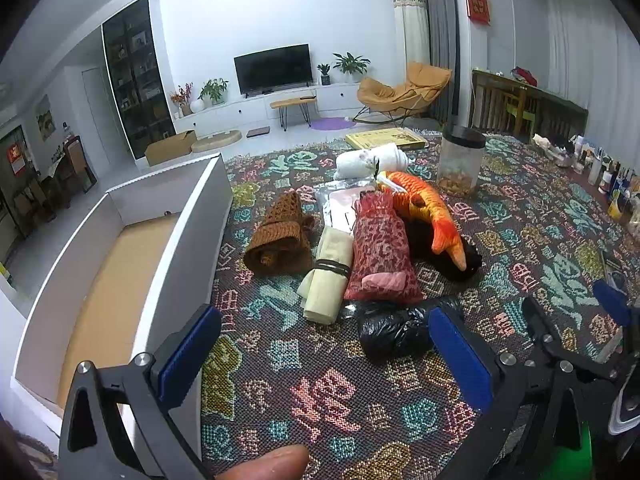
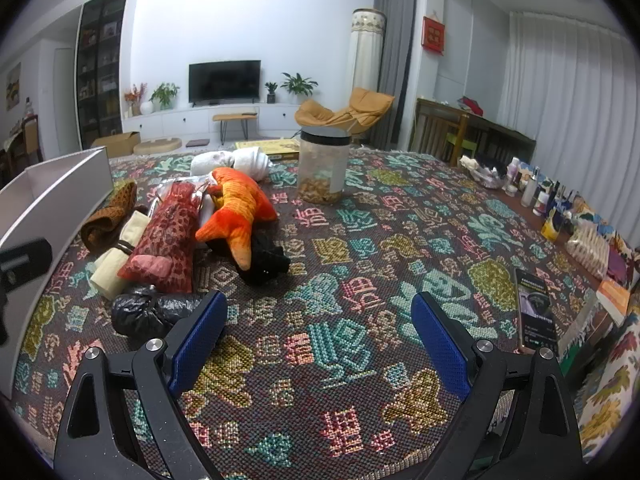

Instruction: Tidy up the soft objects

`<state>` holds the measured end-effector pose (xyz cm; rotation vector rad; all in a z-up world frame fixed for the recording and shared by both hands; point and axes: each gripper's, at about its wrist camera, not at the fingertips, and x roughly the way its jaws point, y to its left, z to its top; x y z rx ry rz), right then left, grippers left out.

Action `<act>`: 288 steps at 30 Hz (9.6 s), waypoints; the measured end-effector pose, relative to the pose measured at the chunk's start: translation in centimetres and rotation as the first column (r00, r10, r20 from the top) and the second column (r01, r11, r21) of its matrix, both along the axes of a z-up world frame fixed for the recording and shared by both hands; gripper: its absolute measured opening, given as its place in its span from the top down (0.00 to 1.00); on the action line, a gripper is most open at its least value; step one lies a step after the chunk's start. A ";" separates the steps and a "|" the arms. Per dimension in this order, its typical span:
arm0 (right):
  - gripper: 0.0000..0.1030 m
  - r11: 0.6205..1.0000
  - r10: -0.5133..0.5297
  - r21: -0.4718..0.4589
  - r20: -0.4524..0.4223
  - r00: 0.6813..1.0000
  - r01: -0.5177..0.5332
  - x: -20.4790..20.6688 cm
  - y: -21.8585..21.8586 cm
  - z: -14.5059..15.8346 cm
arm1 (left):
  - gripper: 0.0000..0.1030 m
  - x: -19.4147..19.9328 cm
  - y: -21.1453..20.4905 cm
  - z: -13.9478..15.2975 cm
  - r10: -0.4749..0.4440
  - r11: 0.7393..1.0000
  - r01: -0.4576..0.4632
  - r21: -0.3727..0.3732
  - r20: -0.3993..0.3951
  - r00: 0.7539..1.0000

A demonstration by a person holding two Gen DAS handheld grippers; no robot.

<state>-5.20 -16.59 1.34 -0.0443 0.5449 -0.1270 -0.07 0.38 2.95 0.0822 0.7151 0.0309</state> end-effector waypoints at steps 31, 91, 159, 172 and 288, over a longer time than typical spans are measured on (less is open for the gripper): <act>0.08 1.000 0.000 -0.005 -0.003 1.000 0.000 0.0 0.0 0.0 | 0.00 -1.4 1.1 4.6 0.031 1.000 -0.031 0.006 0.050 0.998; 0.08 0.995 -0.003 0.095 -0.113 0.994 0.014 1.7 -1.6 -1.3 | 0.00 3.2 3.7 -12.4 -0.017 0.998 -0.002 -0.062 -0.305 0.952; 0.71 0.884 0.308 0.447 -0.348 0.886 -0.132 7.0 -6.7 2.7 | 0.63 2.9 5.5 -3.6 -0.403 0.813 0.278 -0.511 -0.149 0.903; 0.25 0.463 0.828 0.736 -0.161 0.537 -0.493 8.9 25.0 7.9 | 0.61 -1.7 30.8 2.2 0.297 0.922 -0.321 -0.216 -0.138 0.945; 0.72 0.990 -0.086 0.070 -0.373 0.924 0.120 20.2 -10.7 -4.5 | 0.00 6.9 2.1 -9.5 -0.096 0.993 0.077 -0.088 -0.244 0.965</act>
